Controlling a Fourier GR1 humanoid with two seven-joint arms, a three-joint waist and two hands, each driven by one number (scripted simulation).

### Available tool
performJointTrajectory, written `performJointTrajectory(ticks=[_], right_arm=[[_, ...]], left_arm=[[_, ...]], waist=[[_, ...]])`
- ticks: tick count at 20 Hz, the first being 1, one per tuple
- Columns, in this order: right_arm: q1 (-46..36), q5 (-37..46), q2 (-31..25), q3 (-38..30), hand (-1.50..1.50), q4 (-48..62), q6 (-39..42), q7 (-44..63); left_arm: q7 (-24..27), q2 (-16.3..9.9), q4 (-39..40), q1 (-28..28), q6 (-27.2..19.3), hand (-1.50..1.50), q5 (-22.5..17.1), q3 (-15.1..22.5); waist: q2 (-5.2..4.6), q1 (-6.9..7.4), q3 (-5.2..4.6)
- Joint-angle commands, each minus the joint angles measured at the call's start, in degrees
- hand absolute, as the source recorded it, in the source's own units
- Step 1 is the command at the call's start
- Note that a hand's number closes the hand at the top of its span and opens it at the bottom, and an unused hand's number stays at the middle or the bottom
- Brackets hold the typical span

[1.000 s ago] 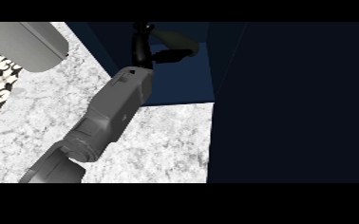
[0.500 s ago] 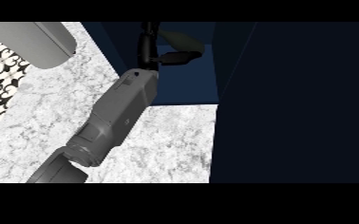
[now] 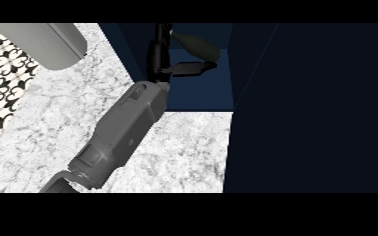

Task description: Pick up the wine, place it into the cabinet and close the cabinet

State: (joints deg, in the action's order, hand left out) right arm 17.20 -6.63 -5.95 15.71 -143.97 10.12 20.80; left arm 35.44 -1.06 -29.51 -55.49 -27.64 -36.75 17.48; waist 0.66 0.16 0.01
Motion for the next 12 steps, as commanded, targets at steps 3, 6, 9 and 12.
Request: performJointTrajectory(ticks=[3, 6, 9, 12], right_arm=[[3.04, -3.23, -0.27, 0.1, -1.5, -11.18, -1.73, 4.58], [4.0, -1.41, -0.11, 2.74, -1.5, -11.62, -1.65, 4.1], [1.17, -0.64, 0.33, 3.31, -1.5, -10.97, -2.73, 4.55], [-1.12, -2.48, -0.62, 0.59, -1.5, -11.09, -2.93, 6.25]], left_arm=[[-5.42, -3.3, -14.3, 7.9, -0.26, -1.5, 1.23, 3.13], [-7.91, -2.31, -21.97, 13.03, -2.38, -1.5, 2.26, 6.26], [-6.08, -1.16, -29.54, 20.42, -3.32, -1.5, 3.07, 8.42], [-11.78, -4.61, -38.83, 22.64, -4.88, -1.5, 2.83, 8.85]], waist=[[0.38, 0.95, 0.01], [0.54, 0.95, 0.0], [0.17, 0.92, -0.04], [0.01, 0.88, -0.02]])
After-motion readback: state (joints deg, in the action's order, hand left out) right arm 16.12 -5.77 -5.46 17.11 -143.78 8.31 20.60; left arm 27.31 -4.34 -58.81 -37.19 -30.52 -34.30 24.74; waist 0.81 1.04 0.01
